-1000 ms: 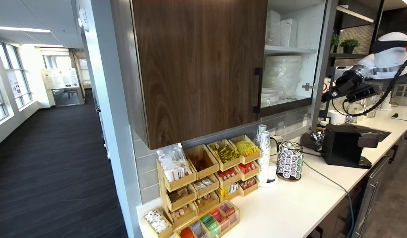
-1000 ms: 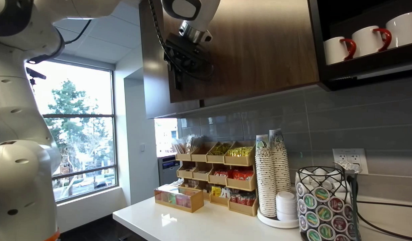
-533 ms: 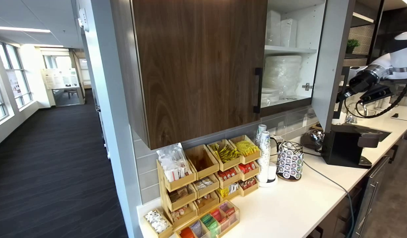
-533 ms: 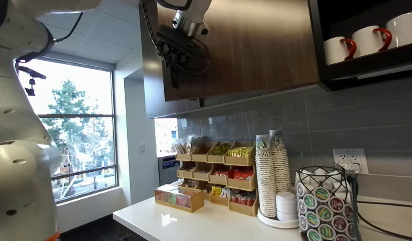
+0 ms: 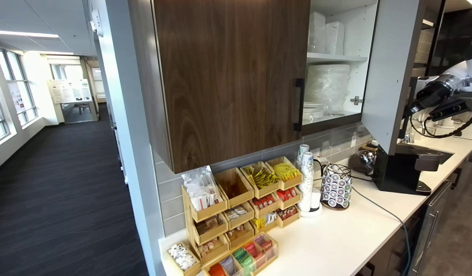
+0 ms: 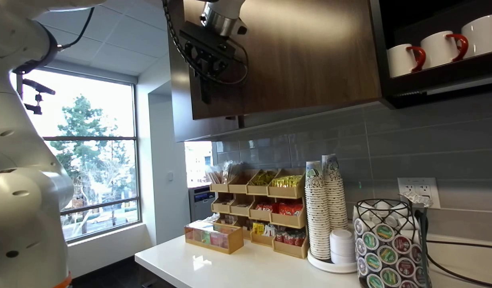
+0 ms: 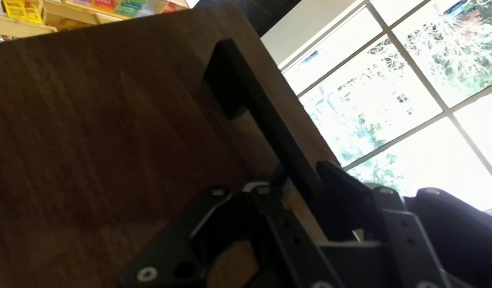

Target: Open the right door of the upper cabinet on the left.

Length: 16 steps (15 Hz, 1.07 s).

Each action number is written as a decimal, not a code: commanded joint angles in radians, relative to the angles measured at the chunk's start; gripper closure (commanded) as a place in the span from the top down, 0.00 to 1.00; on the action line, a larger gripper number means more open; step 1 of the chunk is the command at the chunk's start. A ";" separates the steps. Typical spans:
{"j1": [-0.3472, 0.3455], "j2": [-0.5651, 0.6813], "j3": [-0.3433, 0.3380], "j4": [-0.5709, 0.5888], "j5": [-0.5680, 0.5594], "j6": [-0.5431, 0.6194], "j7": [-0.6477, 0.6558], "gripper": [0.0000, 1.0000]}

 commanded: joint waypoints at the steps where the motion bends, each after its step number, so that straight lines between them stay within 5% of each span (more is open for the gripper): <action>1: -0.035 0.017 -0.037 0.047 -0.002 0.064 0.004 0.06; 3: -0.038 0.016 -0.045 0.051 -0.008 0.059 0.009 0.06; 4: -0.041 0.015 -0.050 0.054 -0.008 0.063 0.011 0.51; 5: -0.044 0.015 -0.055 0.058 -0.006 0.062 0.018 0.52; 11: -0.067 0.034 -0.108 0.119 0.005 0.179 0.009 0.96; 16: -0.059 0.043 -0.126 0.145 -0.001 0.304 0.009 1.00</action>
